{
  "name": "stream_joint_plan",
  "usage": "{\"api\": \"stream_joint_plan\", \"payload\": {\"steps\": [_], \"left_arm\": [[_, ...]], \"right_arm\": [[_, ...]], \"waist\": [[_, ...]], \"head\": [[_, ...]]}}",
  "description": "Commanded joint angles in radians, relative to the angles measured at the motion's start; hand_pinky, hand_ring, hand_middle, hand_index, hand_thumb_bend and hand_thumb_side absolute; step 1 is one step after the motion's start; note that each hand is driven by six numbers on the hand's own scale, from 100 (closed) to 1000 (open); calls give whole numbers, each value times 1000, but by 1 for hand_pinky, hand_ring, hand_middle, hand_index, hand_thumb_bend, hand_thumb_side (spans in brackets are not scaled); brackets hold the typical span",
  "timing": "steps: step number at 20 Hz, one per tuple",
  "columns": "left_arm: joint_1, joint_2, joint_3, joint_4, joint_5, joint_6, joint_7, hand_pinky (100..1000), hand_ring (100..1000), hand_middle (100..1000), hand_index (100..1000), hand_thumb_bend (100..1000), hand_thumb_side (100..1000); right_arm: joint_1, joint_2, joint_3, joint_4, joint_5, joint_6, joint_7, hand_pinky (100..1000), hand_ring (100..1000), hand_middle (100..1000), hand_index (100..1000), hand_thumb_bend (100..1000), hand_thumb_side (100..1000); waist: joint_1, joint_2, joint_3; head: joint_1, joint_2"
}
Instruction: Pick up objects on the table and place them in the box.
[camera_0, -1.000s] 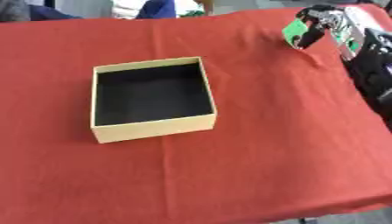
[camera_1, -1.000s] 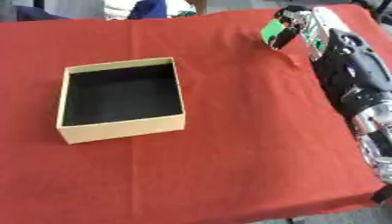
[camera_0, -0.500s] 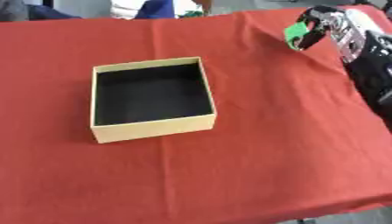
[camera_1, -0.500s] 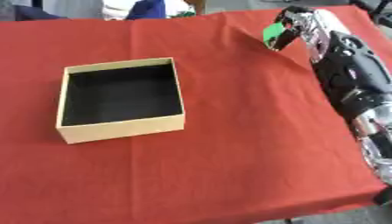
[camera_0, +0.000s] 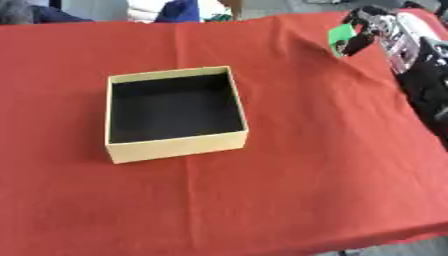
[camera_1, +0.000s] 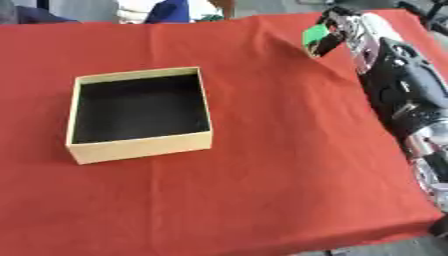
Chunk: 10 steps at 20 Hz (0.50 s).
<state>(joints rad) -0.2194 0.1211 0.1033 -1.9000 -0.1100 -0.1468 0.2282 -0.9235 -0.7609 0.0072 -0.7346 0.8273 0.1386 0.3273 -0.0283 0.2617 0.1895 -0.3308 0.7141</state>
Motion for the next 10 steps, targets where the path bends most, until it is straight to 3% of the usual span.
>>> {"api": "stream_joint_plan", "payload": {"steps": [1,10], "left_arm": [[-11,8,4,-18,1,-2,1,637,830,633,702,100,115],[-6,10,3,-16,-2,-2,2,638,829,633,701,100,114]], "right_arm": [[-21,-24,3,-42,6,-12,-1,689,646,416,622,100,120],[-33,10,69,-190,10,-88,46,690,642,405,608,100,115]], "waist": [[-3,-24,-2],[-11,-45,-1]], "head": [[1,5],[-15,10]]}}
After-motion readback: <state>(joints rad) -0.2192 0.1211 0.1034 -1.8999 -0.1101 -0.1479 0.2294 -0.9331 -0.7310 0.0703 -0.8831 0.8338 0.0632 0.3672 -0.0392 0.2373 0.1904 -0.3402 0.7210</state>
